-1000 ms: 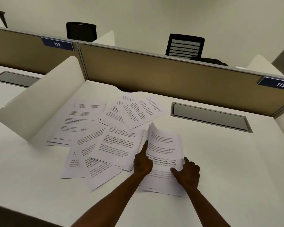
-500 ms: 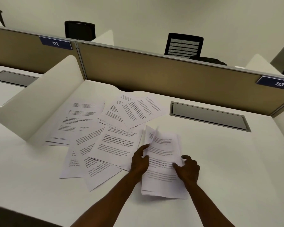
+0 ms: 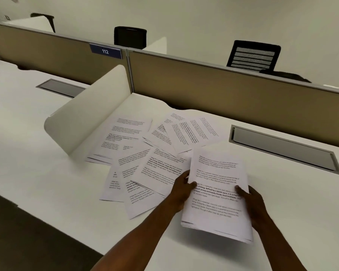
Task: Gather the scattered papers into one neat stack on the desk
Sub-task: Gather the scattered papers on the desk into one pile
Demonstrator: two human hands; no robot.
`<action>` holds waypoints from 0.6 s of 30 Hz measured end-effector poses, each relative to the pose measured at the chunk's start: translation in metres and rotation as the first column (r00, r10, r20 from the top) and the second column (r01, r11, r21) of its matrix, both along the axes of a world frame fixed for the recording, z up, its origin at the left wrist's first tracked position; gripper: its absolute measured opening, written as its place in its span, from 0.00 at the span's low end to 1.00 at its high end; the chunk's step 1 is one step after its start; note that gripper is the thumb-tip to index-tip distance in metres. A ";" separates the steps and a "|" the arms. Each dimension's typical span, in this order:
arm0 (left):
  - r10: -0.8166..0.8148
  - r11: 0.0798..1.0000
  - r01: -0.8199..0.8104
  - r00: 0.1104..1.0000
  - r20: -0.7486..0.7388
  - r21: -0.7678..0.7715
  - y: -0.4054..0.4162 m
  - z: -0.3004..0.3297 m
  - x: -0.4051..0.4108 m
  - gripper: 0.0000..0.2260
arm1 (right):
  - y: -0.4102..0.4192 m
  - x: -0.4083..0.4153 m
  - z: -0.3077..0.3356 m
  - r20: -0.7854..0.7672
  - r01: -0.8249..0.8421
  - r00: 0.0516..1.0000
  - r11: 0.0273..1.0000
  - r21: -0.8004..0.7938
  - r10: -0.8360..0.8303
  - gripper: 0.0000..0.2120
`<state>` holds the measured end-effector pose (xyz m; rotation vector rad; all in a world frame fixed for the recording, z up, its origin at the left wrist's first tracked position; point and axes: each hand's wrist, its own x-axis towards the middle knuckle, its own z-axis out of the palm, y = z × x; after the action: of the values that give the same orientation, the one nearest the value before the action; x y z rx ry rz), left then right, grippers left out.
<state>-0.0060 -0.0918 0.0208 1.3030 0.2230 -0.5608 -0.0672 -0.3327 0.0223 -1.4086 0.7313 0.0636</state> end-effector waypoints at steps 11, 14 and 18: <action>-0.114 0.860 -0.095 0.922 0.371 0.501 0.013 0.005 0.009 0.29 | -0.020 0.001 -0.015 -0.019 0.010 1.000 0.984 -0.176 -0.014 0.22; -0.098 0.622 -0.290 0.893 0.439 0.728 0.044 0.003 0.027 0.27 | -0.025 -0.003 -0.023 -0.085 -0.061 0.996 0.929 -0.366 0.032 0.23; -0.093 0.282 -0.260 0.951 0.296 0.924 0.097 -0.009 0.041 0.32 | -0.015 -0.006 -0.024 -0.137 -0.094 0.991 0.771 -0.630 0.010 0.24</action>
<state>0.0352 0.0055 0.0121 2.5713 0.4168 -0.0353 -0.0733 -0.3474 -0.0012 -2.0962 0.8622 -0.0621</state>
